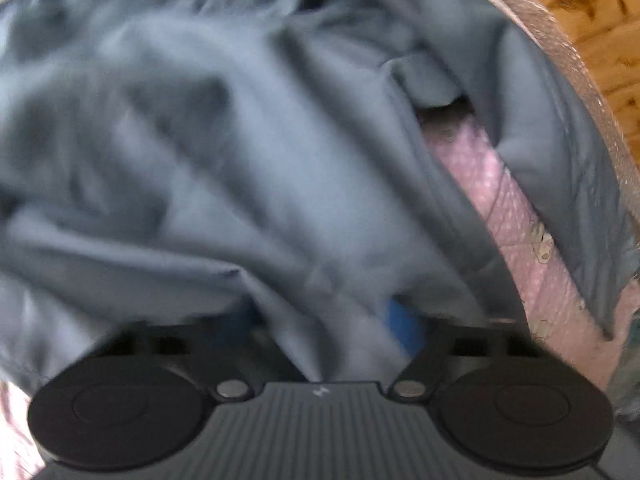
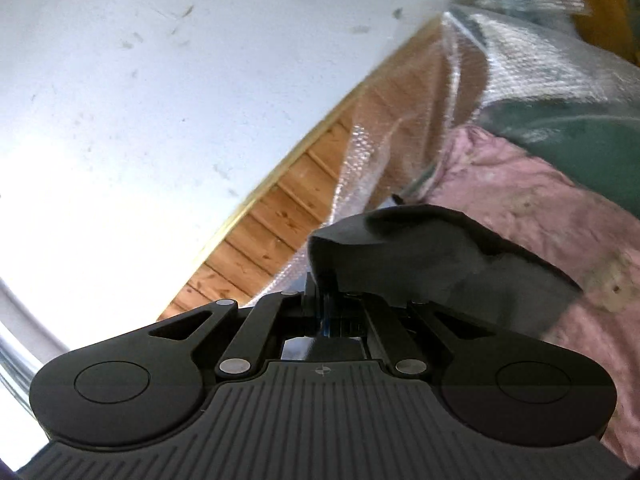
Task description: Fold clothes
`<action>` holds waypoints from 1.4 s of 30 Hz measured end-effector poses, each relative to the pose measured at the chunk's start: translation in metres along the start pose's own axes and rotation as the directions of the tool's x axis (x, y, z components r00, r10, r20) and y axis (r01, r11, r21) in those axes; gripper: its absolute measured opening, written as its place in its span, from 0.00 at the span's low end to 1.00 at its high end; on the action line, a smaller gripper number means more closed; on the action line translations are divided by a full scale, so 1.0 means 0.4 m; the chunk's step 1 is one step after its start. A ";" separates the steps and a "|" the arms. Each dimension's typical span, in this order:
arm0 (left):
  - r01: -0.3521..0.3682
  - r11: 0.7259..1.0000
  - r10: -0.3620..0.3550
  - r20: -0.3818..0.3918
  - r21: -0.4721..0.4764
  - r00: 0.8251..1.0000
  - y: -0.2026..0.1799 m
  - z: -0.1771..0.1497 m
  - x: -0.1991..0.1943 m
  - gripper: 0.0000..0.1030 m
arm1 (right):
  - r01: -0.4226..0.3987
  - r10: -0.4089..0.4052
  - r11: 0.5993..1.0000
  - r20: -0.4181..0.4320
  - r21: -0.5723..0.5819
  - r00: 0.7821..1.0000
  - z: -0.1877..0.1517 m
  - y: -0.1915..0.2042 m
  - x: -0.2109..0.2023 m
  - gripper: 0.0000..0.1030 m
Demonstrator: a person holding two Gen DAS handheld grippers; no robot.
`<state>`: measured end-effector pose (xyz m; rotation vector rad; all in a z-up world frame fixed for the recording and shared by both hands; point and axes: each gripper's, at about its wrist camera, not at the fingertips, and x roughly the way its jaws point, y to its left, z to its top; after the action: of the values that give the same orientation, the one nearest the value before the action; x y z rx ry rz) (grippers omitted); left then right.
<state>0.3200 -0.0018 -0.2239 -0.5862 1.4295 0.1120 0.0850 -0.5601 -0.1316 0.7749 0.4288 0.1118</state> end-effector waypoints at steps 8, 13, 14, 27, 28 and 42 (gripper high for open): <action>0.401 0.887 -0.462 0.454 0.230 0.762 0.162 -0.092 -0.481 0.03 | -0.269 0.263 0.963 0.253 -0.010 0.931 0.160 0.151 -0.081 0.00; 0.280 0.940 -0.321 0.226 0.195 0.920 0.404 -0.255 -0.359 0.18 | 0.068 -0.063 0.995 0.063 -0.076 0.996 0.055 0.061 -0.159 0.00; 0.236 0.958 -0.267 0.205 0.162 0.942 0.450 -0.274 -0.335 0.18 | 0.202 -0.204 0.977 -0.031 -0.062 0.978 0.005 0.006 -0.143 0.00; 0.319 0.918 -0.235 0.326 -0.234 0.916 0.668 0.170 -0.300 0.87 | 0.518 -0.531 0.846 -0.300 -0.129 0.792 -0.347 0.097 -0.019 0.81; 0.365 0.892 -0.294 0.270 -0.268 0.917 0.653 0.191 -0.265 0.89 | 0.506 -0.529 0.848 -0.307 -0.158 0.791 -0.366 0.127 -0.007 0.86; 0.575 0.818 -0.537 0.345 -0.010 0.770 0.671 0.064 -0.335 0.01 | 0.432 -0.460 0.885 -0.184 -0.174 0.869 -0.422 0.345 0.047 0.97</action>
<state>0.2103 0.2749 -0.1802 -1.0213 0.8791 -0.1795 0.0398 -0.3464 -0.1483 0.5205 0.7969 -0.2116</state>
